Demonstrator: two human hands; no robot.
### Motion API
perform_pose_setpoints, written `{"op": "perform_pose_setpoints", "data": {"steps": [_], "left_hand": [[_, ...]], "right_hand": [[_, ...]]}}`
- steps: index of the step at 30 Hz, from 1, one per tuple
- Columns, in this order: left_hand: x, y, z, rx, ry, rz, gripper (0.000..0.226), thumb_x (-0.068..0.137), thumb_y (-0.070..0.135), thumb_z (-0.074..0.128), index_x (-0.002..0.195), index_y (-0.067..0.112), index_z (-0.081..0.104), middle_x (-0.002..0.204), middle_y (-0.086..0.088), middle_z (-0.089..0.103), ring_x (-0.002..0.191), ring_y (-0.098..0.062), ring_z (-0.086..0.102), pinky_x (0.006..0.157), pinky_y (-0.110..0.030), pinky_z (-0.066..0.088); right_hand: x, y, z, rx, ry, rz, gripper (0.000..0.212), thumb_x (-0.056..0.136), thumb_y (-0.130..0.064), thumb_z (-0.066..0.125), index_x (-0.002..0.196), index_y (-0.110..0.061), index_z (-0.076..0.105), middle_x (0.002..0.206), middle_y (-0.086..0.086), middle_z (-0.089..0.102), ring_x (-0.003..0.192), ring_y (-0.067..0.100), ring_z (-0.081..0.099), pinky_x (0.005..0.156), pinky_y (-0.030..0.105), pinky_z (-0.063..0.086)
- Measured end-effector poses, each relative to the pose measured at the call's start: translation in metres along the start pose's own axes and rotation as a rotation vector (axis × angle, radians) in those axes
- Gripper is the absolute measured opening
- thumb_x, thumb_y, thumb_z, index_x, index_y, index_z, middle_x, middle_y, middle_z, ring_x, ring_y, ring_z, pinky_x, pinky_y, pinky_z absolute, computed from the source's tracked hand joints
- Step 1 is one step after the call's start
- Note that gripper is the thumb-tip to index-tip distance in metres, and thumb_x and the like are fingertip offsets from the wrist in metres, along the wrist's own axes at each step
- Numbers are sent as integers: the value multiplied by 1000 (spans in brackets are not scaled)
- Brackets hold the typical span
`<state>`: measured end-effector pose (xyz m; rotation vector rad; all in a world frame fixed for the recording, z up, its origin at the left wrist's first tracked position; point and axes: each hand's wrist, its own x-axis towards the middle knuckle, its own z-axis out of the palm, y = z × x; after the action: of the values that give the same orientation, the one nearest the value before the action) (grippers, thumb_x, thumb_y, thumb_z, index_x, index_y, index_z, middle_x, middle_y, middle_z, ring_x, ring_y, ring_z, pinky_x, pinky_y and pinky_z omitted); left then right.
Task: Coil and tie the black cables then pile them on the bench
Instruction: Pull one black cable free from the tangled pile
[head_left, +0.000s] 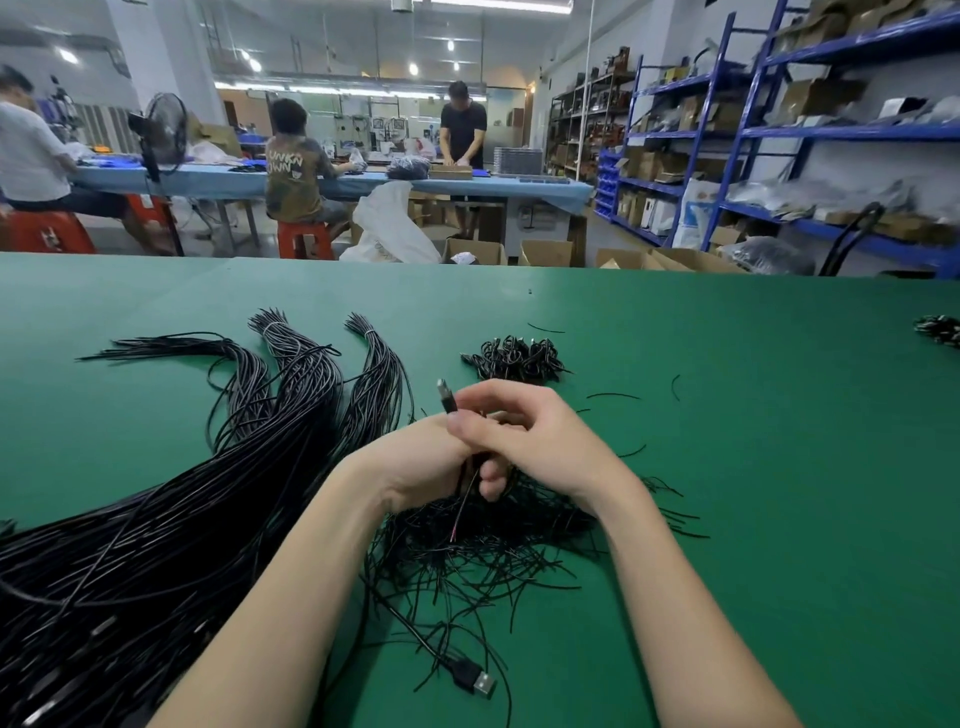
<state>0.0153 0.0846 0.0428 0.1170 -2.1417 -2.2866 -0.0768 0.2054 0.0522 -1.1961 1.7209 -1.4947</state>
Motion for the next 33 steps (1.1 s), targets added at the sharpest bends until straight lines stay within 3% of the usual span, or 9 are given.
{"op": "perform_pose_setpoints", "data": {"steps": [3, 5, 8, 11, 17, 22, 25, 28, 33], "left_hand": [[0, 0, 0, -23, 14, -28, 34, 104, 3, 39, 129, 17, 59, 58, 5, 29, 57, -12, 40, 60, -23, 45], [1, 0, 2, -51, 31, -47, 35, 105, 4, 40, 135, 12, 55, 57, 6, 32, 58, -13, 43, 62, -24, 43], [4, 2, 7, -84, 76, -65, 16, 105, 7, 42, 104, 1, 57, 58, 3, 37, 57, -13, 47, 62, -24, 42], [5, 1, 4, -46, 170, -58, 31, 107, 16, 43, 78, 11, 50, 58, 1, 39, 59, -14, 48, 60, -21, 44], [10, 1, 10, -142, 275, 11, 25, 108, 21, 42, 92, 6, 54, 92, -14, 55, 88, -24, 57, 89, -43, 51], [7, 3, 3, -297, 287, 8, 30, 109, 24, 39, 83, 11, 46, 117, -24, 50, 117, -48, 62, 88, -60, 56], [6, 4, 4, -330, 239, 4, 28, 110, 25, 38, 87, 11, 44, 112, -24, 59, 105, -47, 68, 80, -55, 61], [7, 3, 6, -295, 253, 6, 26, 108, 19, 41, 84, 12, 49, 93, -14, 70, 87, -36, 75, 72, -44, 63], [11, -2, 6, -164, 363, 4, 23, 108, 16, 43, 118, 1, 57, 95, -15, 64, 66, -20, 62, 55, -29, 50]], "right_hand": [[7, 3, -1, -218, 211, -34, 16, 83, -46, 81, 88, -31, 77, 88, -8, 77, 76, 7, 71, 75, 27, 57], [9, 6, -4, -287, 283, -48, 20, 81, -53, 79, 80, -33, 75, 79, -12, 75, 67, 2, 66, 72, 26, 54], [12, 11, -6, -412, 415, -28, 29, 78, -60, 73, 76, -31, 74, 76, -19, 73, 66, 2, 63, 72, 28, 55], [14, 15, -9, -462, 577, -46, 32, 81, -56, 76, 68, -28, 71, 66, -24, 67, 60, -6, 57, 60, 17, 43], [13, 15, -14, -341, 509, -98, 17, 91, -37, 74, 75, -31, 77, 69, -26, 70, 66, -12, 62, 60, 2, 40], [5, 12, -27, -273, 407, -51, 5, 88, -24, 79, 86, -29, 79, 73, -15, 75, 59, -4, 62, 54, 5, 43], [-1, 11, -31, -116, 267, 10, 15, 84, -11, 82, 96, -20, 78, 72, -3, 76, 58, 6, 65, 54, 17, 51], [3, 13, -28, -83, 391, -7, 15, 81, -6, 84, 91, -16, 80, 74, -2, 76, 54, 11, 66, 54, 23, 55], [7, 15, -19, -180, 375, 2, 7, 84, -26, 85, 88, -24, 80, 74, -4, 78, 67, 20, 77, 70, 25, 62]]}}
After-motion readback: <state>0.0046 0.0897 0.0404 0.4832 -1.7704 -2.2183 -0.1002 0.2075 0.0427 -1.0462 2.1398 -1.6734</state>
